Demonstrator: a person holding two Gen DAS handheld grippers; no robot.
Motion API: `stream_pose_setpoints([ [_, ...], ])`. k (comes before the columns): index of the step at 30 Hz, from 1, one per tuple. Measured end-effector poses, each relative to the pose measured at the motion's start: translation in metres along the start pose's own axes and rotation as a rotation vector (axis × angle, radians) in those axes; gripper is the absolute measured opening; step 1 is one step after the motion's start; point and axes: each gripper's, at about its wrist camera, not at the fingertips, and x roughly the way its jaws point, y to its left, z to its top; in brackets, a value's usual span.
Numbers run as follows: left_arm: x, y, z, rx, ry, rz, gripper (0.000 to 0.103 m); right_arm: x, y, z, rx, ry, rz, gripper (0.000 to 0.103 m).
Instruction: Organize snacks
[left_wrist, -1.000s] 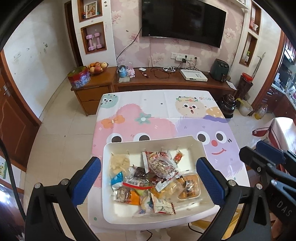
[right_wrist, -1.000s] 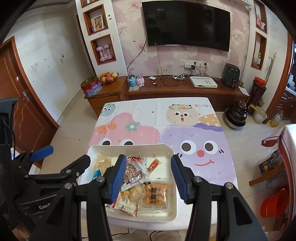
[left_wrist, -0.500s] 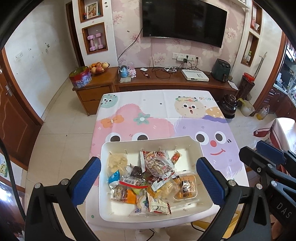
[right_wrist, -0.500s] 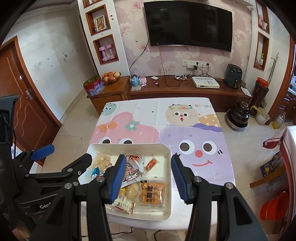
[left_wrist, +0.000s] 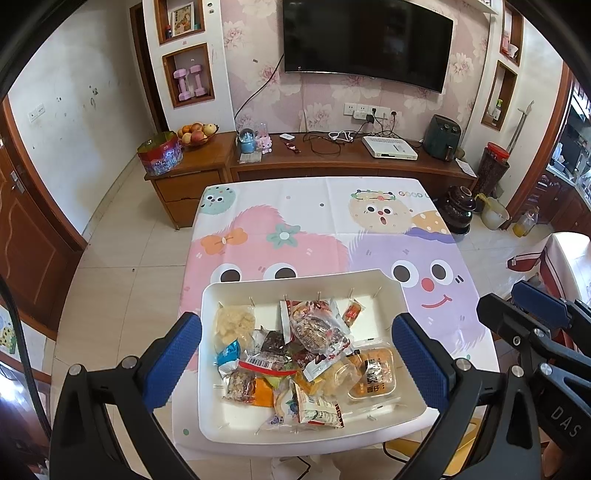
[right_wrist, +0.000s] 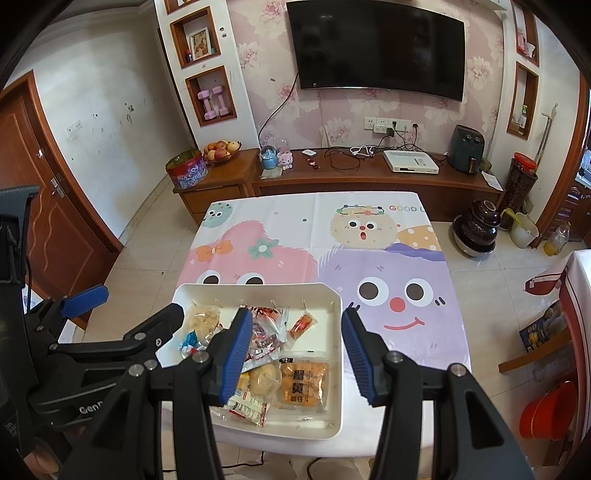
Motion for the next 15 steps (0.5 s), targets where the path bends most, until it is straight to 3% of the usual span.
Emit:
stream_pose_setpoints([
  [15,0.0002,-0.0002,-0.0031,0.000,0.004,0.002,0.102,0.0034,0.0014,-0.0009,0.003,0.005,0.002,0.051],
])
